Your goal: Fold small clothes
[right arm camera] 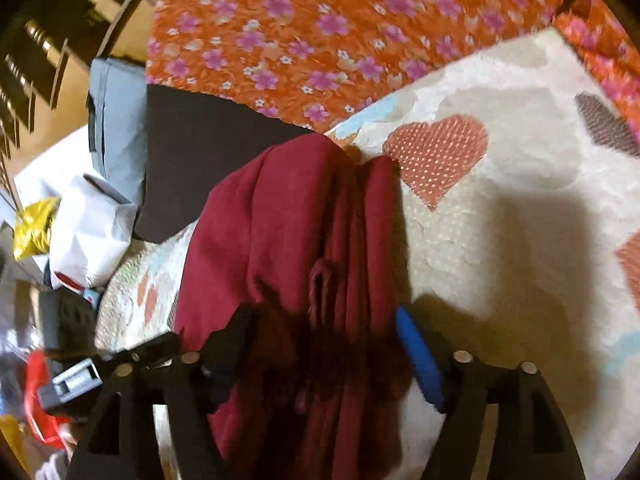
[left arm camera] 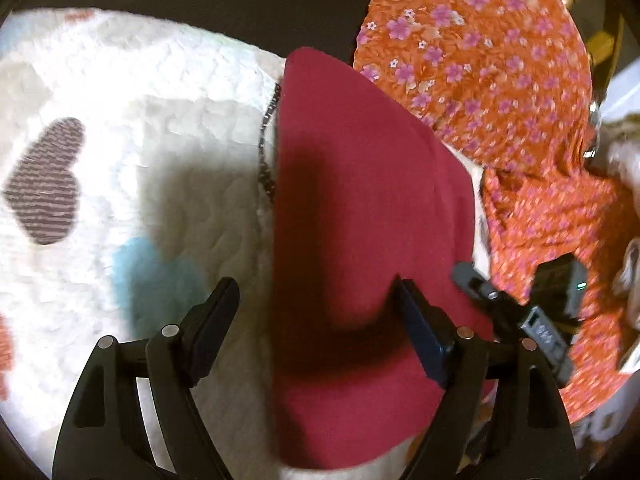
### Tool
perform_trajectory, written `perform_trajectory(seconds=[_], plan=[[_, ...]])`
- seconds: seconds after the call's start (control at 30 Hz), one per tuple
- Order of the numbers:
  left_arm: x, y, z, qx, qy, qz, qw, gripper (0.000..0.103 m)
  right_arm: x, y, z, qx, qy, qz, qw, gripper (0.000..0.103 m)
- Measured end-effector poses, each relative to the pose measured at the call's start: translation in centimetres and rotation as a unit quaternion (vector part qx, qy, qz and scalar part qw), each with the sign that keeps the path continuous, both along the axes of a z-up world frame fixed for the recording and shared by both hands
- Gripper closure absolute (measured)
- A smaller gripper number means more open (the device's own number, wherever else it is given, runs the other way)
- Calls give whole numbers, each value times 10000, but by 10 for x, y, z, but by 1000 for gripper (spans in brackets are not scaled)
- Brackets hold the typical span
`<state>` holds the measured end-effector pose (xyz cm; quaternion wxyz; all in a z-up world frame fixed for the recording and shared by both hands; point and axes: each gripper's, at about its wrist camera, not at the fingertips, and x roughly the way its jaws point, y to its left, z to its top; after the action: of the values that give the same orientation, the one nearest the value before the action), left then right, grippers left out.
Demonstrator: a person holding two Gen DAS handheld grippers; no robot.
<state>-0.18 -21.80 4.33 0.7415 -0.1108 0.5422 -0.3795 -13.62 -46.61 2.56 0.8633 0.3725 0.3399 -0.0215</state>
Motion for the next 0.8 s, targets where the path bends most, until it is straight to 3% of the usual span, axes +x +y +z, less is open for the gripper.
perform_trajectory(seconds=[0.13, 0.17, 0.2, 0.23, 0.3, 0.33, 0.53, 0.63, 0.7, 0.77, 0.8], plan=[[-2, -14, -2, 0, -297, 30, 9996, 13, 13, -4, -6, 174, -160, 17, 9997, 26], [-4, -17, -2, 66, -426, -11, 9991, 13, 16, -2, -6, 186, -153, 83, 9997, 32], [-6, -19, -1, 121, -532, -73, 9985, 19, 18, 0, -5, 158, -110, 94, 9998, 39], [-8, -20, 1, 66, -576, -189, 9981, 38, 18, 2, -3, 109, -82, 60, 9999, 43], [-16, -17, 11, 159, -705, -303, 9969, 43, 14, 7, 7, -38, -94, 58, 9999, 56], [-20, -14, 18, 222, -759, -374, 9962, 46, 11, 11, 13, -103, -120, 68, 9999, 58], [-67, 35, 54, 561, -827, -574, 9933, 46, -25, 54, 45, -62, -245, 424, 9988, 61], [-91, 68, 51, 801, -788, -504, 9924, 46, -47, 88, 48, 35, -288, 672, 9973, 61], [-106, 83, 37, 1124, -745, -440, 9899, 46, -53, 106, 41, -104, -136, 809, 9966, 60], [-117, 95, 27, 1491, -806, -275, 9852, 46, -52, 117, 29, -368, 387, 798, 9954, 60], [-123, 101, 31, 1436, -925, -209, 9851, 46, -55, 118, 27, -520, 612, 687, 9944, 59]])
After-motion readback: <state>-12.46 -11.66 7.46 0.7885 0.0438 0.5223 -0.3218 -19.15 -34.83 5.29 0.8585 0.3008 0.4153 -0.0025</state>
